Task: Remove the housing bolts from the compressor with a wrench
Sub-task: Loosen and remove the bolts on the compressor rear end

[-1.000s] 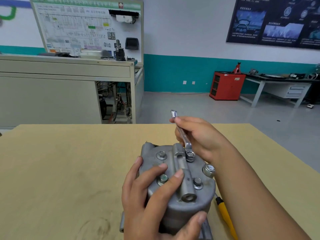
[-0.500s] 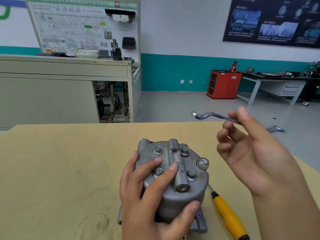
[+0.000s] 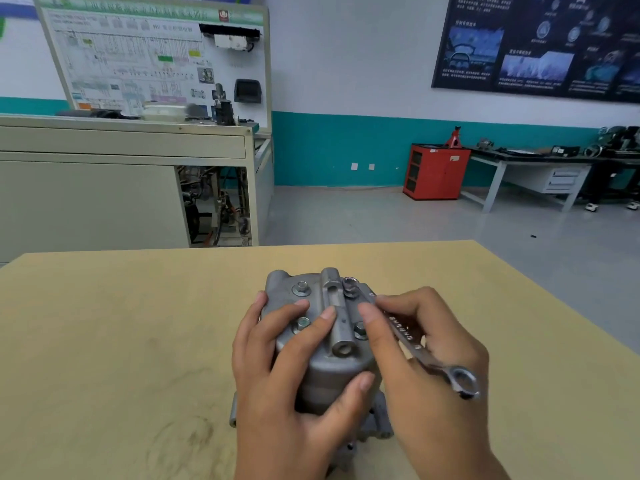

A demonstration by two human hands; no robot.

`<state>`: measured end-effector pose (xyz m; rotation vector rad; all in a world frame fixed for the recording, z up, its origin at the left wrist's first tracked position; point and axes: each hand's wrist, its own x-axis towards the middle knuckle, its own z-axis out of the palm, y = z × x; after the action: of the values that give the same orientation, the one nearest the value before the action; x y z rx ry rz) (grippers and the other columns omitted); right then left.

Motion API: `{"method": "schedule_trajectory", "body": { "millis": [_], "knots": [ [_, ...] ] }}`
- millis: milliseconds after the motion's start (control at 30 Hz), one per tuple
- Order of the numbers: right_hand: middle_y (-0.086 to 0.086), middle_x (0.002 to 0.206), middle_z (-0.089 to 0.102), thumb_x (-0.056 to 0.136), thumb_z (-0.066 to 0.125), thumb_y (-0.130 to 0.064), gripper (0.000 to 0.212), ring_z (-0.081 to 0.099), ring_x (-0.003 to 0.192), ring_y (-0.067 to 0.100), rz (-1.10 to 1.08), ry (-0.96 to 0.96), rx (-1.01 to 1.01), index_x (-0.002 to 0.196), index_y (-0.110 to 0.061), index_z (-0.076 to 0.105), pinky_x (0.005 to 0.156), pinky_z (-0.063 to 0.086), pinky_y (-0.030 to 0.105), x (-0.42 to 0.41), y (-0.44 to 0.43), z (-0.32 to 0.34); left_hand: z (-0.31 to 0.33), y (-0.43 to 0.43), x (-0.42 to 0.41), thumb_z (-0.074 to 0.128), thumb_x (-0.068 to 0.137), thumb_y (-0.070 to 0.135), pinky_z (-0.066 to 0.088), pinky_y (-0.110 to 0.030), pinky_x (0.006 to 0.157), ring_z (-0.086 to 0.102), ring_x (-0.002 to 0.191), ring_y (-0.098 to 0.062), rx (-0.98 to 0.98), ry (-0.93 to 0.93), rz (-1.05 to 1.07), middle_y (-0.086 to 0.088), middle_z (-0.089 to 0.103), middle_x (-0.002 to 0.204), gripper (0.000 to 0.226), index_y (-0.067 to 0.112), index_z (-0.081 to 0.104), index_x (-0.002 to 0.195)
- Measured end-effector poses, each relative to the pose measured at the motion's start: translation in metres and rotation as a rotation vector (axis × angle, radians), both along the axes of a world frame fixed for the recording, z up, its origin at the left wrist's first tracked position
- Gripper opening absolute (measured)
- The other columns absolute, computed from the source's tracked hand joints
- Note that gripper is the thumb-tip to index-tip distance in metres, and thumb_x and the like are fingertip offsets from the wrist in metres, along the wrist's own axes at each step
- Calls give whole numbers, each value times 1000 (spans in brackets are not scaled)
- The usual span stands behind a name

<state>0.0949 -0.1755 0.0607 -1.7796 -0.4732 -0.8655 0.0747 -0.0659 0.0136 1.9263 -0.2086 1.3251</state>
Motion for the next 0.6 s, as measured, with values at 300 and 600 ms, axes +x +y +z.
{"method": "schedule_trajectory", "body": {
  "millis": [300,600],
  "knots": [
    [-7,63,58,82,62,-25,14,55,58,12,-44,-20,-211,71,-17,60,54,41,18,-9,2,8,-1,0,0,63,75,56,28,-35,113,31,139,-27,0,7,4,12,49,127,49,35,56,118],
    [-3,53,50,59,68,-13,15,43,51,7,498,628,618,71,-8,60,52,36,18,37,-38,11,1,-1,-1,57,78,64,25,-29,114,32,138,-26,-7,11,11,13,48,125,47,38,55,117]
  ]
}}
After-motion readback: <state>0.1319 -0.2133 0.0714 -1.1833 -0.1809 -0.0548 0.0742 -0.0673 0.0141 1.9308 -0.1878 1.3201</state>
